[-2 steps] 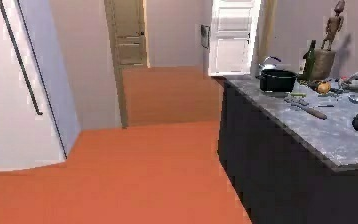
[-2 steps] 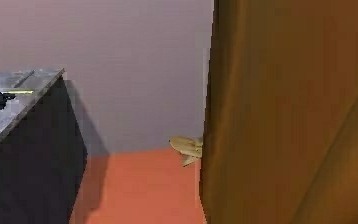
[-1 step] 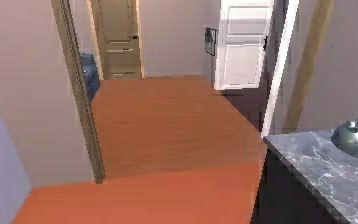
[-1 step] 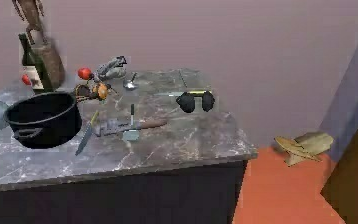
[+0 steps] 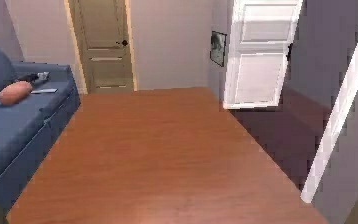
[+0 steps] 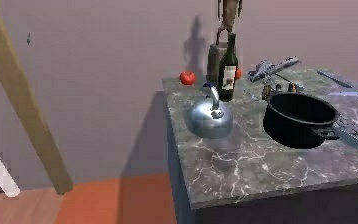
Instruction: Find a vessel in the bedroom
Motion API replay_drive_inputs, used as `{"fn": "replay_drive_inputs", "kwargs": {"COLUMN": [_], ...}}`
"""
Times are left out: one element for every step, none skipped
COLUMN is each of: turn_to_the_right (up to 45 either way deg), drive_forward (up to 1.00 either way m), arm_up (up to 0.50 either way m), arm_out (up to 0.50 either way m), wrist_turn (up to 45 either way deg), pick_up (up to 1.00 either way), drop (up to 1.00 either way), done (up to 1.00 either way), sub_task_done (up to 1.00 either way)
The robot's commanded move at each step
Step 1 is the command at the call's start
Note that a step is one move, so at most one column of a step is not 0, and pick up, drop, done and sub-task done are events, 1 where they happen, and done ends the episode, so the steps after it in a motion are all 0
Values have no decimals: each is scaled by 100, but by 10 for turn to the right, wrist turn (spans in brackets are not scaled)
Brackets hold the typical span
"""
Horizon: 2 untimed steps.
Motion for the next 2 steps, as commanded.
{"fn": "replay_drive_inputs", "kwargs": {"turn_to_the_right": [270, 0], "drive_forward": [0, 100], "arm_up": [0, 0], "arm_out": [0, 0], "wrist_turn": [0, 0], "pick_up": [0, 0], "drop": [0, 0], "done": [0, 0], "sub_task_done": [0, 0]}}
